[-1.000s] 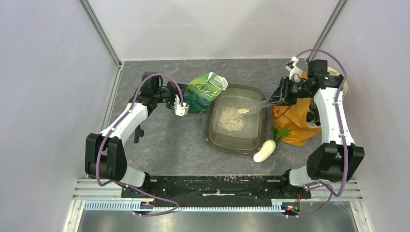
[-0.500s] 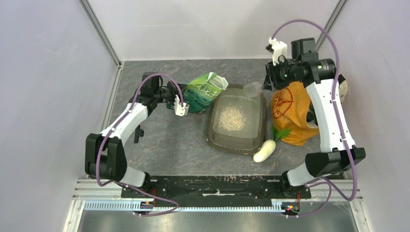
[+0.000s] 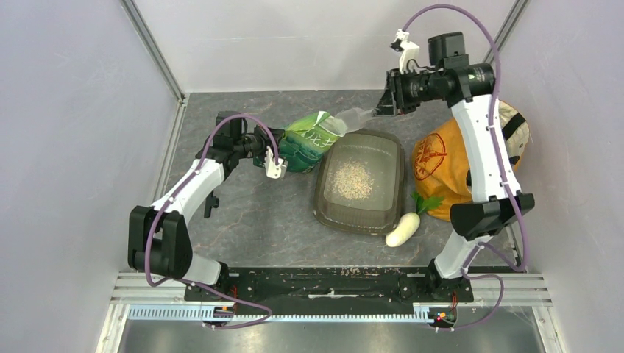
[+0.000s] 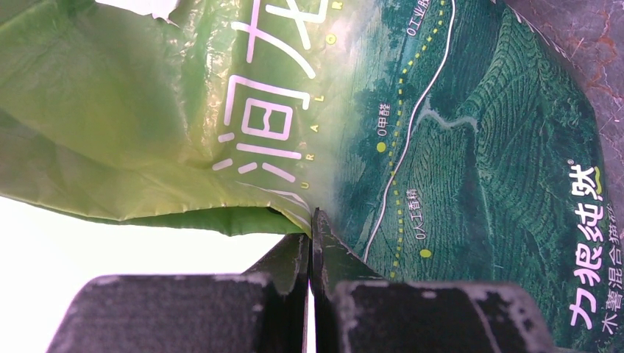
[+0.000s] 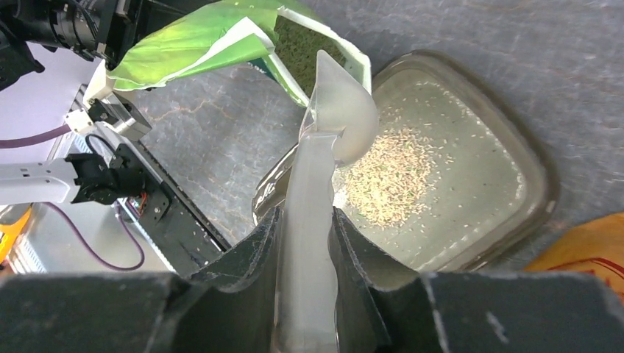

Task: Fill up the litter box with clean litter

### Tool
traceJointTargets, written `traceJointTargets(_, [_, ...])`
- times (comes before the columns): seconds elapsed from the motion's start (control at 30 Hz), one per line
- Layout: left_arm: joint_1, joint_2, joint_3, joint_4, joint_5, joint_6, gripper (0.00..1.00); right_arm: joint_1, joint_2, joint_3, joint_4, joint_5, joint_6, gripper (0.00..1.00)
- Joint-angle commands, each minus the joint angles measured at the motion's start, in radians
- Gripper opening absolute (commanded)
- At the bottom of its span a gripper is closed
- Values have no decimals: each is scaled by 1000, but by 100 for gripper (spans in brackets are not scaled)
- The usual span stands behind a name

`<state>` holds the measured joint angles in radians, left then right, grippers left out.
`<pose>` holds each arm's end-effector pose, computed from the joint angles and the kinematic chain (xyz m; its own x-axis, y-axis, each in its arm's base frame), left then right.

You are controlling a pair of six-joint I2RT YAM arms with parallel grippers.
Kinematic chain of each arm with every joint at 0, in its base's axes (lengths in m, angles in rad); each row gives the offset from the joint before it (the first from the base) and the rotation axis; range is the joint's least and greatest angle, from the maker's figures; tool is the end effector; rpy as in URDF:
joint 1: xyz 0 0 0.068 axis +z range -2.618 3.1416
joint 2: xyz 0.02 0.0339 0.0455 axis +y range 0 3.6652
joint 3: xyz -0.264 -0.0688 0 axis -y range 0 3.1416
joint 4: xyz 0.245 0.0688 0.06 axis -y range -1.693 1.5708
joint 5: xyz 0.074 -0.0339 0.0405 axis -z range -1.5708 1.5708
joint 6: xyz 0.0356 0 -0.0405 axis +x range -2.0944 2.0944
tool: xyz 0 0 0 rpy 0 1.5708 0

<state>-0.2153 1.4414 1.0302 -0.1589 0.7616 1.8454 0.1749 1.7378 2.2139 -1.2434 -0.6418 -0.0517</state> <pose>0.3059 -0.0920 0.2785 0.8381 0.5298 -0.1302 0.3117 -0.2691 0.9113 0.3192 0.0780 0.4683 -0.6536 -0.1575 -0.7403 -0.5983 0.7066 0.3778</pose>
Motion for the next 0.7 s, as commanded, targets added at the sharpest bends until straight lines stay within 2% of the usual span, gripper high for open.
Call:
traceJointTargets(0.0, [-2, -52, 7, 94, 41, 60, 2, 54, 39, 31, 22, -6, 17, 0])
traceJointTargets(0.1, [-3, -52, 4, 98, 45, 60, 2, 94, 57, -7, 89, 78, 8, 0])
traceJointTargets(0.37, [-2, -53, 1, 124, 50, 66, 2, 210, 182, 46, 125, 299, 82, 0])
traceJointTargets(0.67, [-2, -53, -16, 154, 70, 73, 2, 297, 310, 85, 129, 413, 164, 0])
